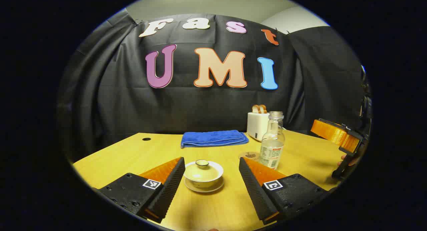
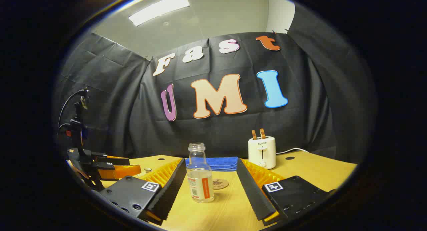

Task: Open the teacup lid with one hand, grasp the water bottle and pour water into the teacup with the other hand; after pouring, place the water bottle on the coaster and then close the teacup lid.

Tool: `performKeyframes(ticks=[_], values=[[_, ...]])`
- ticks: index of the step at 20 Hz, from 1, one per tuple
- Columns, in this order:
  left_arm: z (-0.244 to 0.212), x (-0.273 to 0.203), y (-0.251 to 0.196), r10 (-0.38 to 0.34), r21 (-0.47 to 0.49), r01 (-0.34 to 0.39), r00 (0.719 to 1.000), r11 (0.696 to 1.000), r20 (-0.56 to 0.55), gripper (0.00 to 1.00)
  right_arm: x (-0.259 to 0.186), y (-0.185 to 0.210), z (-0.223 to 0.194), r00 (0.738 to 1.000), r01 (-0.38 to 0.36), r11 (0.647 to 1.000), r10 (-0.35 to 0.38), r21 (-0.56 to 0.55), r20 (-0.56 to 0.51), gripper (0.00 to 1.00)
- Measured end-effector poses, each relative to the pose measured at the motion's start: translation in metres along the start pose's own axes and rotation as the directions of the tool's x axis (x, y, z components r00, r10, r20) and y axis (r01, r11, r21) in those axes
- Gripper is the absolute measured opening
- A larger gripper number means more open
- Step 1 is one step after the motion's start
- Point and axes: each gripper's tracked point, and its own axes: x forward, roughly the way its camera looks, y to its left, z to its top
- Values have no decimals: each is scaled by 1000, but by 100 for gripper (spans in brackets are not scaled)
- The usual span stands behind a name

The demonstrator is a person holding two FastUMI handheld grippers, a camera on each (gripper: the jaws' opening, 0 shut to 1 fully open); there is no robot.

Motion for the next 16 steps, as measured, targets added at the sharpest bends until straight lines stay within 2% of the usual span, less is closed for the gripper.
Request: performKeyframes(ticks=[3,4,6,8,10,16], values=[[-7,-1,11,16,-11,-16,1000,1000,-7,95,1,8,-8,1000,-8,1000,8,8,-22,94],[-7,-2,13,22,-11,-22,1000,1000,-5,95,1,9,-12,1000,-7,1000,7,5,-30,97],[-7,-1,16,28,-9,-28,1000,1000,-1,95,1,10,-18,999,-5,1000,5,0,-43,94],[-7,0,17,30,-3,-30,1000,1000,2,95,1,10,-26,998,-3,1000,3,-3,-62,97],[-9,0,17,30,-9,-30,1000,1000,4,95,2,11,-32,997,-4,1000,4,1,-81,94],[-19,5,27,57,-27,-58,998,998,-18,95,2,10,-35,995,1,1000,-2,-11,-96,94]])
